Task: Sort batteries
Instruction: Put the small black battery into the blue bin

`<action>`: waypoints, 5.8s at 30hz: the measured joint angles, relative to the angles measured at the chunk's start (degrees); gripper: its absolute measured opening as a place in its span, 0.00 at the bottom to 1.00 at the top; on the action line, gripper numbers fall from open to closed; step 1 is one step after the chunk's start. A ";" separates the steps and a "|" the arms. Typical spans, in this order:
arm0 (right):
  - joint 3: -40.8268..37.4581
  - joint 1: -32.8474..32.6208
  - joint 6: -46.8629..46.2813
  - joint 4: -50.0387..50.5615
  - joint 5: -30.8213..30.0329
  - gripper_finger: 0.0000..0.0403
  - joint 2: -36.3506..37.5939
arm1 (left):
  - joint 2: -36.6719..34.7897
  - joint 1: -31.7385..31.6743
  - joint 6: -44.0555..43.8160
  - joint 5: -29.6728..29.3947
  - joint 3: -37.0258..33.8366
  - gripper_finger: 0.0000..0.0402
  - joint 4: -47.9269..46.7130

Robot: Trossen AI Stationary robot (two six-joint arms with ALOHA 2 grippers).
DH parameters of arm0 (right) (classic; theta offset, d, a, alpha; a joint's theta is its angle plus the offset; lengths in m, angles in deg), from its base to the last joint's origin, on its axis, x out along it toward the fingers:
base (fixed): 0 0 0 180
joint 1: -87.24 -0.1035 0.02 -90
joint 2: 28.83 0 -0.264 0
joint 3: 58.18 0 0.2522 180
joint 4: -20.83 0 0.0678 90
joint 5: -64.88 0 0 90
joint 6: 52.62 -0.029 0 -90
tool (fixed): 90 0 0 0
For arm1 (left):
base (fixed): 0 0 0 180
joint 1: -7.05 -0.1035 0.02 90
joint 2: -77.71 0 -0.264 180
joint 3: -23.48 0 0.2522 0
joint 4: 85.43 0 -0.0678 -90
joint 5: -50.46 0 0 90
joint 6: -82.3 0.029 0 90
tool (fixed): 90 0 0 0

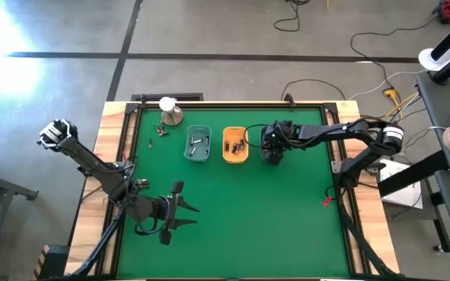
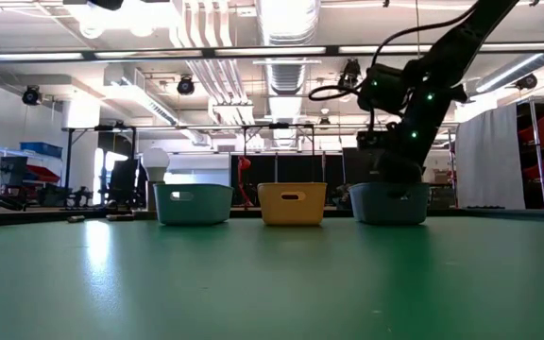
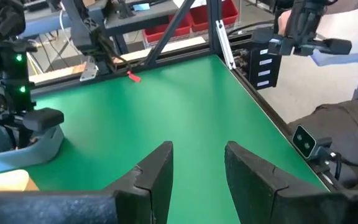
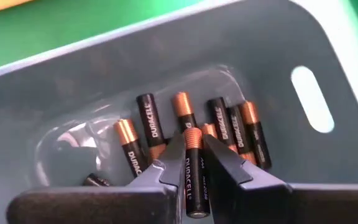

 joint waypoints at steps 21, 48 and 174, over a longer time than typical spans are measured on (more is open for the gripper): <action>-0.24 -0.35 2.36 0.64 -1.06 0.41 12.18 | -0.62 -27.67 -54.14 -3.11 -1.82 0.29 -42.30; -2.47 -15.70 4.16 -0.50 -0.68 0.58 21.64 | 0.75 -25.24 -47.79 21.58 -2.67 0.39 -70.21; 0.74 -17.09 -7.34 5.45 -0.14 0.57 21.73 | 25.32 -30.64 -32.71 30.60 -6.85 0.27 -71.61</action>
